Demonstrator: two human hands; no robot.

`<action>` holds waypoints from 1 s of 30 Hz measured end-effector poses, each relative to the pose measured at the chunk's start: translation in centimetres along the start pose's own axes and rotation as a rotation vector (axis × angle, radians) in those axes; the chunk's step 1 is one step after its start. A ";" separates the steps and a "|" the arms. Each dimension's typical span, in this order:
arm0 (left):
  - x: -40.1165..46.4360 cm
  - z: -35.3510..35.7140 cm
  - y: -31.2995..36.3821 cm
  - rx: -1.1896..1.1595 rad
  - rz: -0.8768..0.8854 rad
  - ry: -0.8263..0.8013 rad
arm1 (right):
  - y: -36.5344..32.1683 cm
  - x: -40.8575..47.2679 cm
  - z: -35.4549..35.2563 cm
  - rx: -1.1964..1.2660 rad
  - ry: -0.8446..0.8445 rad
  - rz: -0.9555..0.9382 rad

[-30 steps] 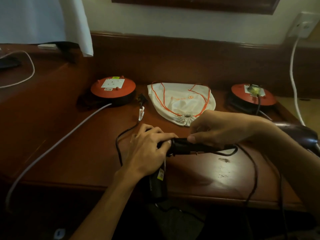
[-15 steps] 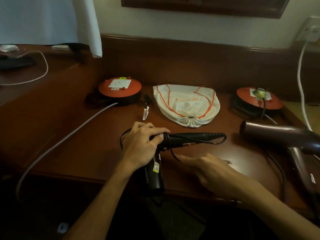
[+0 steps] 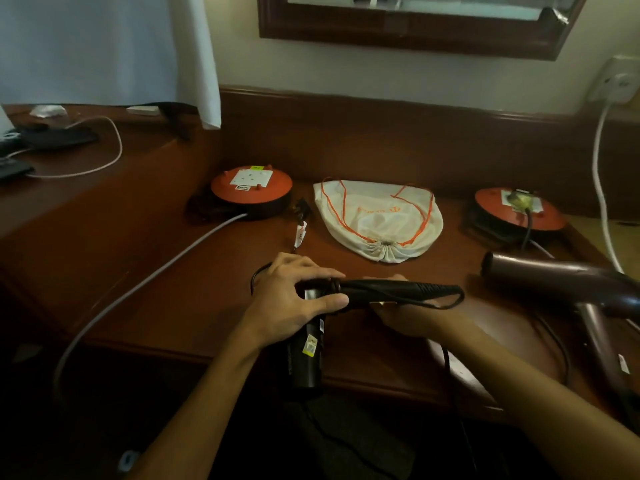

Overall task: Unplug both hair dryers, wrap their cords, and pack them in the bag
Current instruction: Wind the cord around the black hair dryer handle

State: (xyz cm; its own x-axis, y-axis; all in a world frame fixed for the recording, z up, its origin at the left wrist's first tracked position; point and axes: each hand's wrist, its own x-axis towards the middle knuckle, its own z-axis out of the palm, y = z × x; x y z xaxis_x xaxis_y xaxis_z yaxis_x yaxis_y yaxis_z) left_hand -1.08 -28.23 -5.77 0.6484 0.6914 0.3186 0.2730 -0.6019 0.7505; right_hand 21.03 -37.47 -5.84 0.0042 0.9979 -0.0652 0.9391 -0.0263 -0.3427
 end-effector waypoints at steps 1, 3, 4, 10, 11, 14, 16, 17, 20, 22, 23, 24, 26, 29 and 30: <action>0.0 -0.1 0.1 0.005 0.007 -0.028 | 0.5 0.6 -0.7 0.108 0.014 -0.022; -0.1 -0.5 0.2 -0.003 0.017 -0.088 | 1.3 1.6 -2.2 0.193 0.001 -0.050; -0.2 -0.6 0.3 -0.020 0.018 -0.123 | 1.6 1.8 -2.7 0.222 -0.025 -0.037; -0.7 -0.4 2.1 0.134 0.032 -0.239 | -0.9 2.4 -5.0 0.201 -0.201 -0.118; -0.7 -0.3 2.5 0.190 0.023 -0.251 | -1.7 2.4 -5.7 0.192 -0.219 -0.123; -0.2 0.2 3.4 0.333 0.017 -0.309 | -3.3 2.1 -7.3 0.171 -0.305 -0.123; -0.1 0.4 3.7 0.404 0.030 -0.327 | -4.1 1.3 -7.9 0.216 -0.401 -0.079; 0.0 0.5 3.6 0.426 0.024 -0.334 | -4.4 0.8 -8.1 0.252 -0.435 -0.051; 0.0 0.7 3.3 0.471 0.020 -0.325 | -5.0 -0.5 -8.4 0.334 -0.457 0.010; -0.1 0.9 3.0 0.442 0.013 -0.276 | -5.2 -1.5 -8.7 0.352 -0.430 0.020; -0.2 0.9 2.9 0.405 0.009 -0.234 | -5.1 -2.0 -8.8 0.354 -0.404 0.015; -0.4 1.0 2.7 0.365 0.009 -0.188 | -4.8 -2.6 -8.9 0.364 -0.363 0.010; -0.7 1.2 2.3 0.319 0.027 -0.116 | -4.3 -4.0 -9.1 0.388 -0.278 0.031; -0.5 1.8 2.2 0.329 0.043 -0.081 | -4.0 -5.5 -8.6 0.157 -0.184 0.047; -0.4 2.0 2.2 0.334 0.048 -0.070 | -3.8 -5.6 -8.4 0.055 -0.140 0.052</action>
State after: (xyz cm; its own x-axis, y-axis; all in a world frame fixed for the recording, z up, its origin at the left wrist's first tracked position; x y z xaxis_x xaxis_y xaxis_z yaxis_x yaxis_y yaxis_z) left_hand 0.68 -30.61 -5.37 0.7101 0.6372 0.2996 0.4513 -0.7385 0.5010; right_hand 20.35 -42.42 3.71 0.0012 0.9771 -0.2126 0.9187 -0.0850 -0.3857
